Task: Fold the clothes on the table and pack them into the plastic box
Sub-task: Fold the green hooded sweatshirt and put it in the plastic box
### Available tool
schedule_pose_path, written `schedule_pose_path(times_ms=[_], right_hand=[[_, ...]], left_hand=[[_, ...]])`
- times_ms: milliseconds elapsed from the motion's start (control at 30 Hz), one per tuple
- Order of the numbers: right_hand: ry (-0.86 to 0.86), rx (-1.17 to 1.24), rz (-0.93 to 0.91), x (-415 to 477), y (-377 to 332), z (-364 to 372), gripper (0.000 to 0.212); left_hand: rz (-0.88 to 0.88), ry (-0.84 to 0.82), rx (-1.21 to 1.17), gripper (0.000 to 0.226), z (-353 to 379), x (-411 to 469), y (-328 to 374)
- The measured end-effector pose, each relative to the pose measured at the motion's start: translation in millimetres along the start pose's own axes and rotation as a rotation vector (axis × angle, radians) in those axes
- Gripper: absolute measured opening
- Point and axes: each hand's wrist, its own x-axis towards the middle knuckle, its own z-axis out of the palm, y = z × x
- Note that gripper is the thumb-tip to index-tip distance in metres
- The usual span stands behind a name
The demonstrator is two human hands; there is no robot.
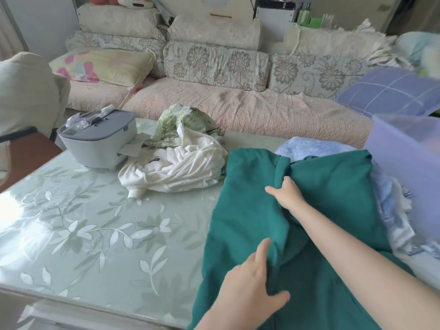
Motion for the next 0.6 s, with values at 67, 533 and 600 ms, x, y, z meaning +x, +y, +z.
schedule_pose_path(times_ms=[67, 533, 600], right_hand=[[0.046, 0.057, 0.011, -0.5, -1.6, 4.1, 0.035], [-0.031, 0.029, -0.079, -1.9, -10.4, -6.8, 0.062], [-0.079, -0.005, -0.058, -9.1, -0.9, -3.7, 0.061]], left_hand=[[-0.060, 0.046, 0.092, 0.090, -0.6, -17.5, -9.5], [-0.074, -0.048, 0.253, 0.075, 17.1, -30.2, 35.6], [-0.079, 0.065, 0.408, 0.068, 35.3, -38.4, 28.5]])
